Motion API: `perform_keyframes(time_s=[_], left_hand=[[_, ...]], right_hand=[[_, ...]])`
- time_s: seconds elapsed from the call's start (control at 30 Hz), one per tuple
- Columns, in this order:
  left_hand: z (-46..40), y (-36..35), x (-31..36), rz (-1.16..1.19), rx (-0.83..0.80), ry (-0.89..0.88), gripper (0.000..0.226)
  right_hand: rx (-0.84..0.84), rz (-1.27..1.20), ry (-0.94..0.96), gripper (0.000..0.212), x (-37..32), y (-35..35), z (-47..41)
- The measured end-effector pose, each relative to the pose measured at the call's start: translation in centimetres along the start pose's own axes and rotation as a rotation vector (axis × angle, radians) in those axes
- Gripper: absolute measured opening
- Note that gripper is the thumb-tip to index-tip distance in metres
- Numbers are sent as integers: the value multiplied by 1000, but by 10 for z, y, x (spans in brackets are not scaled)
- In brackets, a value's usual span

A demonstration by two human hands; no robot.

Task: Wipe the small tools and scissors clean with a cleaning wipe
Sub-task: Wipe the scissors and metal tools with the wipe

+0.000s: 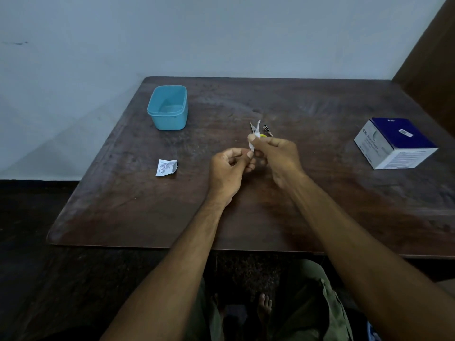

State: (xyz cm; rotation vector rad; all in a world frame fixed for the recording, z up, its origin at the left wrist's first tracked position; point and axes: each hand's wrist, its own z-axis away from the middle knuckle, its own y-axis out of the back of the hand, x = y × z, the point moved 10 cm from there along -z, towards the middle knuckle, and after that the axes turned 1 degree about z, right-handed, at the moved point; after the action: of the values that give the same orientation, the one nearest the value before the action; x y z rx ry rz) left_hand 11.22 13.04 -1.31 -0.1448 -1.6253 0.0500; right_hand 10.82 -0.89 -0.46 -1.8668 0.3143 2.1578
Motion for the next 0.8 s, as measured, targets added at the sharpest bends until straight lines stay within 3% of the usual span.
perform_keyframes(time_s=[0.27, 0.4, 0.5, 0.67, 0.8], left_hand=[[1, -2, 0, 22, -21, 3, 8], [0, 1, -2, 42, -11, 7, 7], [-1, 0, 0, -28, -3, -39, 17], [0, 11, 1, -138, 159, -63, 34], [-7, 15, 11, -89, 197, -26, 28]], right_hand=[[27, -34, 23, 17, -11, 4, -2], [-43, -86, 32, 14, -4, -7, 1], [-24, -77, 23, 10, 7, -3, 3], [17, -20, 43, 12, 2, 9, 5], [3, -9, 96, 5, -7, 14, 11]])
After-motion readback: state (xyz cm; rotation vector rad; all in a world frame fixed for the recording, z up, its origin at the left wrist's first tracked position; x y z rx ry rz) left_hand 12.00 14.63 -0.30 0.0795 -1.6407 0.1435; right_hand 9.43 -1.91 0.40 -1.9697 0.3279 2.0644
